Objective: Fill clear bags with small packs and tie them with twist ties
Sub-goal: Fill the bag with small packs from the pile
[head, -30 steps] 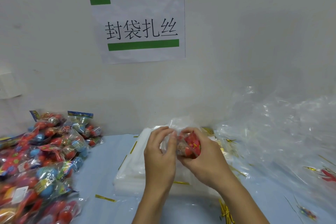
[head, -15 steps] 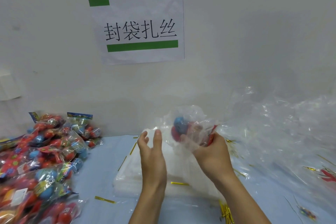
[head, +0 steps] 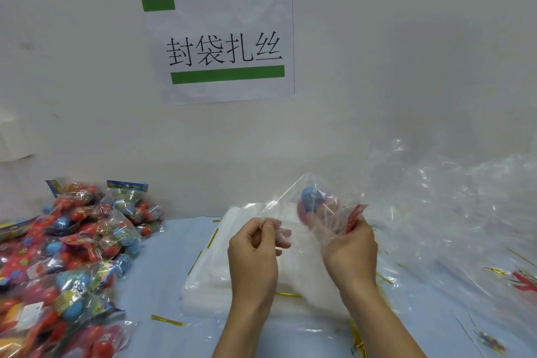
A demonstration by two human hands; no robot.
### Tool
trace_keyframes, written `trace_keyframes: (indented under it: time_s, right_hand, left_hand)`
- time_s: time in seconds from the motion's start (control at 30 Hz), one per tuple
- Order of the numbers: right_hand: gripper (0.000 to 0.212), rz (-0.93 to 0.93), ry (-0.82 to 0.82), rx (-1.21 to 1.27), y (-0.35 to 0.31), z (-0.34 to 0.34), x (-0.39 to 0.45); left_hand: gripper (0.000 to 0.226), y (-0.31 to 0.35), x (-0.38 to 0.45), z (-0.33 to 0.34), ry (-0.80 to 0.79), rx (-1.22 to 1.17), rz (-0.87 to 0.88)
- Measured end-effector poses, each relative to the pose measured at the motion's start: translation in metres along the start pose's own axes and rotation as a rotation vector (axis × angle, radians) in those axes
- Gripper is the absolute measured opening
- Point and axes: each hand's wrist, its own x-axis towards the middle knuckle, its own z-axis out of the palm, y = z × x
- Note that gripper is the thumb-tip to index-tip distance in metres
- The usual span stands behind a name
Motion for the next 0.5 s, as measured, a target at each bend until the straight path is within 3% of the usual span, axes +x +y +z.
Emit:
trace_keyframes:
  time_s: [0.07, 0.1, 0.2, 0.27, 0.4, 0.5]
  right_hand:
    - [0.037, 0.022, -0.040, 0.040, 0.000, 0.000, 0.000]
    - [0.039, 0.036, -0.062, 0.079, 0.000, 0.000, 0.001]
    - [0.032, 0.068, -0.130, 0.205, 0.000, 0.000, 0.002]
    - [0.023, 0.086, -0.181, 0.307, -0.001, 0.001, 0.002]
    - [0.020, 0.044, -0.372, 0.427, -0.005, 0.002, -0.004]
    - [0.011, -0.004, -0.482, 0.378, -0.008, 0.005, -0.011]
  left_hand:
    - [0.010, 0.001, -0.001, 0.000, 0.010, -0.085, -0.028]
    - [0.016, 0.003, -0.001, 0.001, 0.026, -0.150, -0.066]
    - [0.070, 0.003, -0.001, 0.001, 0.100, -0.379, -0.198]
    - [0.088, 0.005, -0.001, -0.001, 0.094, -0.454, -0.247]
    - [0.085, 0.006, 0.000, 0.000, -0.061, -0.543, -0.329]
    - [0.073, 0.006, -0.001, 0.001, -0.226, -0.456, -0.341]
